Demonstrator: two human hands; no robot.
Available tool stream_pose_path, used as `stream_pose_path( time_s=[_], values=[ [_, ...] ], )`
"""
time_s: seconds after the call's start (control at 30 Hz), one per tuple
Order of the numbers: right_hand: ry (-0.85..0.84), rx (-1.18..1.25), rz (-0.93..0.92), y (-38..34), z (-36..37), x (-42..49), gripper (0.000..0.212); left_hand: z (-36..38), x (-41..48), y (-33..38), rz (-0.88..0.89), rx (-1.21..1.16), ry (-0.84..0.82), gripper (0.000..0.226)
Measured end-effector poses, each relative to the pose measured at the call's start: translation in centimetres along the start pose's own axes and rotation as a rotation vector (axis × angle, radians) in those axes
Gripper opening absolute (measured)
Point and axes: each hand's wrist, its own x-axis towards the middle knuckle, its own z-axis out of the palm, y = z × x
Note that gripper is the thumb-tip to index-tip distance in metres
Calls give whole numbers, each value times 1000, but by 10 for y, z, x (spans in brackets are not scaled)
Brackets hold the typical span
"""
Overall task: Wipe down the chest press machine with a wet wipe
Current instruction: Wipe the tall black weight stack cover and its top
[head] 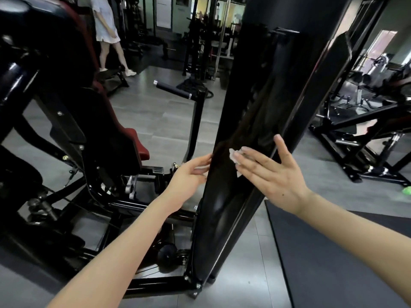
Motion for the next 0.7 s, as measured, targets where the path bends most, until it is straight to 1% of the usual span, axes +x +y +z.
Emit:
stream_pose_path(
  time_s=[0.03, 0.1, 0.13, 0.17, 0.23, 0.33, 0.4, 0.47, 0.53, 0.63, 0.7],
  values=[
    [-16, 17, -4, -12, -1, -2, 32, -10, 2, -2, -3, 54, -35, 63],
    [-107, 80, -18, -49, -1, -9, 33, -35, 3, -10, 3, 186, -52, 57],
    [-165, 149, 20, -71, 0, -11, 36, -52, 2, -17, -12, 237, -26, 56],
    [-213, 238, 100, -95, 2, -10, 37, -70, 0, -25, -36, 285, 7, 55],
    [-302, 433, 381, -146, 7, 3, 34, -111, -4, -46, -80, 398, 54, 55],
    [-354, 715, 911, -223, 17, 34, 32, -172, -9, -84, -144, 576, 38, 54],
    [-390, 824, 1141, -263, 30, 52, 31, -200, -11, -102, -158, 717, 36, 51],
    [-379, 853, 1296, -288, 47, 65, 24, -218, -11, -117, -158, 828, 34, 52],
    [-361, 844, 1375, -302, 64, 75, 18, -231, -12, -130, -185, 882, 43, 55],
    [-377, 827, 1395, -317, 97, 84, 16, -247, -10, -155, -195, 926, 16, 59],
    [-402, 757, 1389, -324, 126, 80, 16, -258, -6, -173, -193, 935, 1, 62]
  ],
)
